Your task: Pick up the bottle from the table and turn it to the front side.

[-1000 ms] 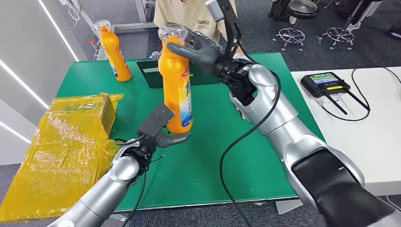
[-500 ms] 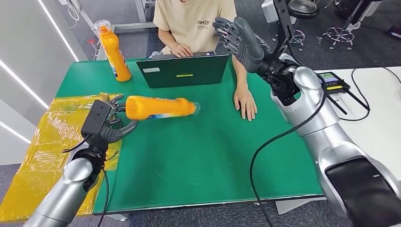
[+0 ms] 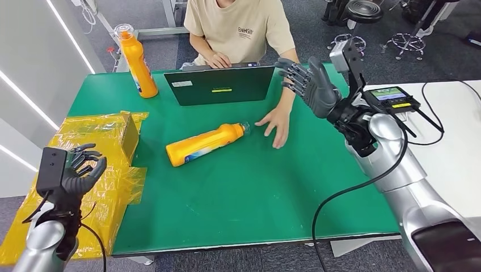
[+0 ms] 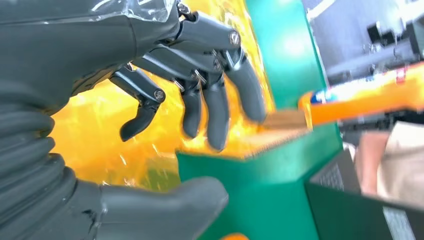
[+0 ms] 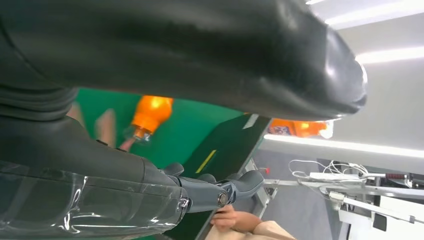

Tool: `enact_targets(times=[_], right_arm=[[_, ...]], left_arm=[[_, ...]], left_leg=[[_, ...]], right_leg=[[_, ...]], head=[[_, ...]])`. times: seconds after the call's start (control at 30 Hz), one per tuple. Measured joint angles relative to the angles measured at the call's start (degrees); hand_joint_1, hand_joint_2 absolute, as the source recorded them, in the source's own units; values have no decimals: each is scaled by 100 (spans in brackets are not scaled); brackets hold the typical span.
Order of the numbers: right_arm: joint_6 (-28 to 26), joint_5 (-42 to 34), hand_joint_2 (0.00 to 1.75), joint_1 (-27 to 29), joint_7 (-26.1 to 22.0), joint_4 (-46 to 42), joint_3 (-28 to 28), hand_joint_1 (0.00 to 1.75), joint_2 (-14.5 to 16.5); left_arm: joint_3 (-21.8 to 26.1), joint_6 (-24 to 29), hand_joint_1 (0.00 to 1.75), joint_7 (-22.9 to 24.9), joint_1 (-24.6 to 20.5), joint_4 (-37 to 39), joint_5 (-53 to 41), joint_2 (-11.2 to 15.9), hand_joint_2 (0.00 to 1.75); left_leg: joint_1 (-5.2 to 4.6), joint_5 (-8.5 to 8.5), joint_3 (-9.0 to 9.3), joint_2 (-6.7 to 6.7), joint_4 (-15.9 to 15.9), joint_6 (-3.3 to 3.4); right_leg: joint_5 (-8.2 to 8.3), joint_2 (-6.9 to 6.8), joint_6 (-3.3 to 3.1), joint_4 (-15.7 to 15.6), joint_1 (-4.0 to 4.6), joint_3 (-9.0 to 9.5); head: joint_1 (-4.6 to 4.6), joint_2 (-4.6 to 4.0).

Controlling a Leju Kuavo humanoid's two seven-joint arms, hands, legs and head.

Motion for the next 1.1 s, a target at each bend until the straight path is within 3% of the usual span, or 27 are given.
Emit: enact_targets(times=[0.07, 0.13, 0.17, 0.3, 0.5, 0.63, 1.1], right_arm=[[-20, 73, 0, 134, -31, -162, -45, 0, -119], [-27, 135, 0, 259, -73, -313, -98, 0, -267], [-33, 161, 0, 325, -110, -384, -133, 0, -344], [-86, 280, 0, 635, -280, -649, -299, 0, -599], [-44, 453, 0, 1248, -476, -1018, -586, 0, -918], [-44, 620, 175, 1685, -547, -1232, -817, 0, -986], [-163, 919, 175, 2740, -548, -1728, -1586, 0, -1080]], left_arm=[[158, 29, 31, -2, 141, -108, 38, 37, 175], [307, 48, 0, -26, 298, -215, 101, 76, 175], [378, 56, 0, -54, 377, -266, 133, 91, 175], [556, 56, 0, -167, 669, -453, 223, 127, 0], [640, 68, 0, -202, 920, -644, 231, 132, 0], [666, 119, 0, -170, 1075, -810, 195, 130, 0], [705, 85, 0, -172, 1120, -841, 287, 142, 0]], left_leg=[[0, 0, 0, 0, 0, 0], [0, 0, 0, 1, 0, 0], [0, 0, 0, 1, 0, 0], [-1, -1, -2, -2, 0, 0], [-1, -1, -5, -11, -1, 0], [-1, -1, -6, -10, -1, 0], [-1, -1, -7, -19, -1, 0]], right_leg=[[0, 0, 0, 0, 0, 0], [0, 1, 0, -1, 0, 0], [0, 1, 0, -2, -1, 0], [-1, -2, 2, -4, -1, 0], [-4, -14, 2, -5, 0, -2], [-3, -13, 2, -4, 0, -1], [-8, -22, -1, -6, -1, -9]], head=[[0, 0], [0, 0], [1, 0], [1, 0], [1, 0], [-1, 0], [1, 0]])
